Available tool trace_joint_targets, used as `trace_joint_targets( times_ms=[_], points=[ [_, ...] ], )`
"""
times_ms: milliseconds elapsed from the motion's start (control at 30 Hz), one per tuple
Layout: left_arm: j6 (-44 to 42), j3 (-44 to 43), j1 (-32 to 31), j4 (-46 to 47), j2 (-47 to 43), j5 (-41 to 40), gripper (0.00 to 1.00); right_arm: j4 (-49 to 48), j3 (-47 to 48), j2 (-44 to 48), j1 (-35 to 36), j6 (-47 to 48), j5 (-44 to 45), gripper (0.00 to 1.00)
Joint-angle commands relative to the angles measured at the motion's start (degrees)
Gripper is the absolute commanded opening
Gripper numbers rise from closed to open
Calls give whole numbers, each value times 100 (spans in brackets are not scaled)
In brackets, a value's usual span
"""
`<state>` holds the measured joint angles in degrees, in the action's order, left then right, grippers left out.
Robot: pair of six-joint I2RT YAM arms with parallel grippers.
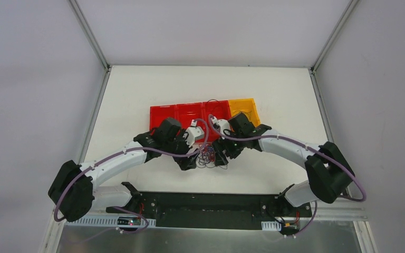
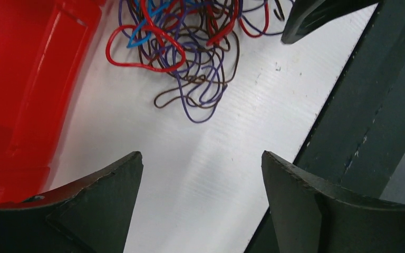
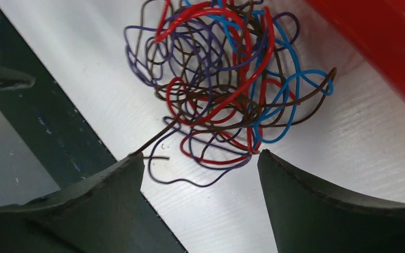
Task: Untangle the cables
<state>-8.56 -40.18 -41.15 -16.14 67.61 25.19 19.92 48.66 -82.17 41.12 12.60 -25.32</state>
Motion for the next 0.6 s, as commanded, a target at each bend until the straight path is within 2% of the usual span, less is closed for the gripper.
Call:
trace_joint_targets(
  times_ms=[0,167,300,333,467,567],
  points=[
    [215,119,28,973,262,175,81,-235,293,-458,38,215,213,73],
    [395,121,24,1392,809,423,77,-92,225,-580,38,-43,230,41],
    [1084,258,10,1881,1073,277,76,33,127,-383,3,-186,155,3],
    [1225,321,19,2017,1108,235,76,37,110,-292,-44,-226,153,0],
    [1655,474,22,2542,1353,197,71,261,108,-86,-179,-209,180,0],
    [1729,525,18,2731,1594,333,60,408,59,24,-337,-123,182,0]
  ],
)
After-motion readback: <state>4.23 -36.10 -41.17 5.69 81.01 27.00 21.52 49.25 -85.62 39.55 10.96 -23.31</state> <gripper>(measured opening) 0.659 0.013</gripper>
